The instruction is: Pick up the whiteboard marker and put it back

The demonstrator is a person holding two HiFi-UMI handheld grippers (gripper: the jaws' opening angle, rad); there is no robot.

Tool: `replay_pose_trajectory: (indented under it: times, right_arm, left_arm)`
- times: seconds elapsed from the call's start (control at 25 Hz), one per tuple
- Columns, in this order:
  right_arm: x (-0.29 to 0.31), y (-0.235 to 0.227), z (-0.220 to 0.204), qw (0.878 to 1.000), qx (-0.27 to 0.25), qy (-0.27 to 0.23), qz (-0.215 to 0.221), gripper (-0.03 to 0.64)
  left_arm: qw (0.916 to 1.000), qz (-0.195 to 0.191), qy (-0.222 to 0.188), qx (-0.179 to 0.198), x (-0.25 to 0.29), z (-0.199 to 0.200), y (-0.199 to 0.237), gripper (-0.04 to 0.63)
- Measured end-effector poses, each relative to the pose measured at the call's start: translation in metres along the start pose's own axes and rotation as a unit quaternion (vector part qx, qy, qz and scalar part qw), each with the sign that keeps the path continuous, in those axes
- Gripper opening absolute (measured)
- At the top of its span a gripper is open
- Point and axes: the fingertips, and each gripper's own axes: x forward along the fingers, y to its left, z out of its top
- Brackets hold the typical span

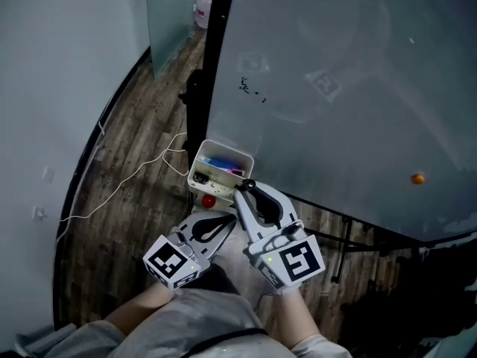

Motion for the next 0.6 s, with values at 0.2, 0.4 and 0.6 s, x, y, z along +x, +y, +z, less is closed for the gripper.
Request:
replay_pose_trajectory:
  times: [0.2, 0.4, 0.6]
  right_arm:
    - [0.003, -0.003, -0.017, 1.0, -0.004, 0.01, 0.007, 0.077]
    - [0.008, -0.003, -0.023, 1.0, 0.008, 0.003, 0.018, 0.077]
    - [0.009, -0.004, -0.031, 1.0, 0.008, 0.014, 0.017, 0.077]
  left_arm:
    - [0.9999, 0.015, 0.004, -0.007, 0.002, -0.01, 0.007, 0.015]
    - [0.9995, 0.028, 0.004, -0.012, 0.002, -0.016, 0.012, 0.015]
    - [0.9991, 0.039, 0.003, -0.018, 0.002, -0.02, 0.015, 0.015]
